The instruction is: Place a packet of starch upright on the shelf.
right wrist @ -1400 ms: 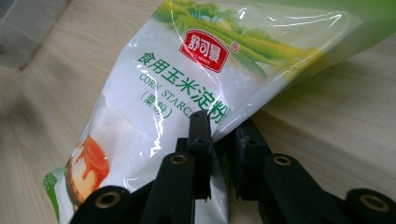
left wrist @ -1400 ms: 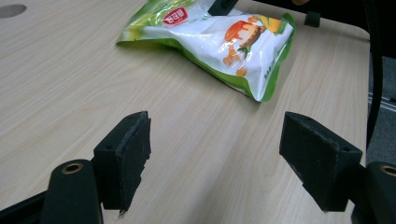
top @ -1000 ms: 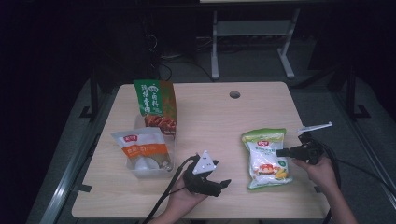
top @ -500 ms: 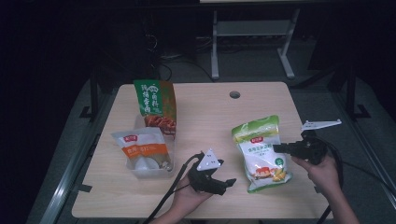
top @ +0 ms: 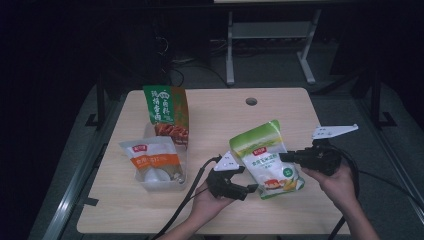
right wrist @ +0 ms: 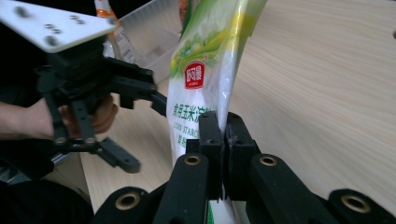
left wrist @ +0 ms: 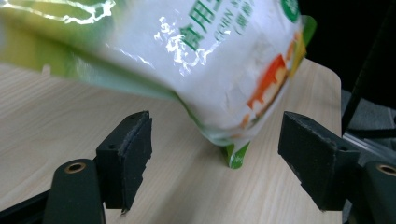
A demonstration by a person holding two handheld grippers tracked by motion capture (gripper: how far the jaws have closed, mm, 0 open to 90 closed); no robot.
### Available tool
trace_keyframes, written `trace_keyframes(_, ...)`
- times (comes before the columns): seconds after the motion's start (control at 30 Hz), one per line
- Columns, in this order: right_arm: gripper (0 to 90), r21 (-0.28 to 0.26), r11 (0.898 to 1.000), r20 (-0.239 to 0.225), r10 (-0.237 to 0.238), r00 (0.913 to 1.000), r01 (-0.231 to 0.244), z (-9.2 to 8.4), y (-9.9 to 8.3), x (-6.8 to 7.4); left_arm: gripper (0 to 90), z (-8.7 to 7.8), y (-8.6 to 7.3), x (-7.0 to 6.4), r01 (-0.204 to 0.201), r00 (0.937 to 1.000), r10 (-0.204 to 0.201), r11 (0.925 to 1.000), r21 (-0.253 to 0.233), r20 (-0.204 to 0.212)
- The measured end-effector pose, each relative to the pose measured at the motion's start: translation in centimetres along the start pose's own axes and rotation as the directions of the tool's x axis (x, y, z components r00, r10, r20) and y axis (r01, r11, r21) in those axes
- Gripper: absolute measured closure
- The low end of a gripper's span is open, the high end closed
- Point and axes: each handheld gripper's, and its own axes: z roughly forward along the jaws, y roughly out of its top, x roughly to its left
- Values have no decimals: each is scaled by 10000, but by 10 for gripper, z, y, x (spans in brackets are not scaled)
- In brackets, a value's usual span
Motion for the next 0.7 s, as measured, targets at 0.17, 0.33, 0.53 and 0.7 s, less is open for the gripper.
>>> trace_keyframes(0.17, 883, -113, 9996, -218, -259, 9994, 257, 5, 4, 8, 348, 1, 2, 7, 532, 9980, -528, 9985, -98, 356)
trace_keyframes(0.33, 883, -209, 9982, -539, -579, 9969, 568, 12, 9, 17, 521, -4, 4, 14, 906, 9948, -889, 9953, -342, 499)
trace_keyframes(0.53, 883, -420, 9970, -730, -682, 9950, 652, 17, 11, 21, 652, -13, 4, 18, 947, 9950, -928, 9941, -535, 363)
trace_keyframes(0.7, 883, -600, 9957, -769, -749, 9942, 703, 25, 12, 23, 759, -23, 8, 16, 452, 9979, -476, 9974, -557, -431)
